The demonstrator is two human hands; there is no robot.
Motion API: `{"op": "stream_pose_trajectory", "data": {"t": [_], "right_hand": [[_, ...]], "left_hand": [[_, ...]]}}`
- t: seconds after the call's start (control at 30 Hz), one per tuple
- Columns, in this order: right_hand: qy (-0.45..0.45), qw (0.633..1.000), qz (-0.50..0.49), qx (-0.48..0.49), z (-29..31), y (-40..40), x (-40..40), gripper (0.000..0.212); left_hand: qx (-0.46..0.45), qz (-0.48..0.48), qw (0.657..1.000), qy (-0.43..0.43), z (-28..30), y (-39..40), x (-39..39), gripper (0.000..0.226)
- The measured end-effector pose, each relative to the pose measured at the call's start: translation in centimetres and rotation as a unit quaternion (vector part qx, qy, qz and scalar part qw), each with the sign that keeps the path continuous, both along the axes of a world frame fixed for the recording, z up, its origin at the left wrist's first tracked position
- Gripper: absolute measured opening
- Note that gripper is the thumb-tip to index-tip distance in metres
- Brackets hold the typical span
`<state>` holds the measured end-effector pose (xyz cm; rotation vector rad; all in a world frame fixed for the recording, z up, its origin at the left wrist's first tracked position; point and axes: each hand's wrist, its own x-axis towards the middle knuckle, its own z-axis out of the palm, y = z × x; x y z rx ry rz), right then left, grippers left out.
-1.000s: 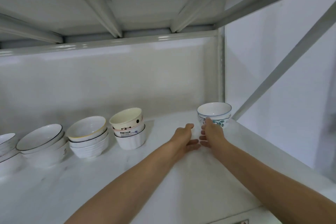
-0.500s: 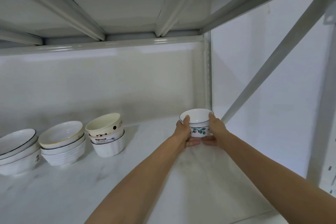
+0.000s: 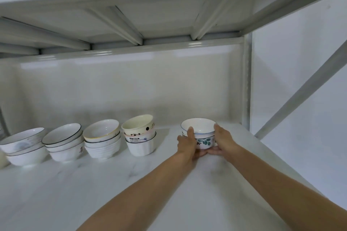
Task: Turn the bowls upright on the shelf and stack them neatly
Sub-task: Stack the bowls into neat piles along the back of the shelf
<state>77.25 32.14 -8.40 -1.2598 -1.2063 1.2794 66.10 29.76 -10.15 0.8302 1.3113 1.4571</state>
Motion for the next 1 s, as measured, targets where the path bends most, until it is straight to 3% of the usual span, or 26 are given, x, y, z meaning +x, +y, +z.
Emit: {"op": "stream_pose_trajectory", "data": {"t": [0.27,0.43,0.7,0.87,1.0], "right_hand": [[0.036,0.998,0.051,-0.011,-0.3,-1.1,-6.0,0.040],[0.041,0.999,0.032,-0.008,-0.7,-0.7,-7.9,0.051],[0.018,0.999,0.006,0.030,-1.0,-0.5,-8.9,0.056],[0.028,0.999,0.027,0.006,-1.2,-0.2,-9.0,0.055],[-0.023,0.999,0.022,0.008,-1.7,-0.2,-8.3,0.064]], "left_hand": [[0.006,0.028,1.000,0.002,-0.1,-2.2,-5.4,0.055],[0.024,0.028,0.999,-0.017,-0.2,-2.2,-6.4,0.051],[0.009,0.030,0.999,-0.020,0.5,-2.0,-6.3,0.053],[0.002,0.021,1.000,-0.008,0.3,-2.5,-6.4,0.054],[-0.003,0.023,1.000,-0.017,-0.2,-3.2,-7.2,0.052]]}}
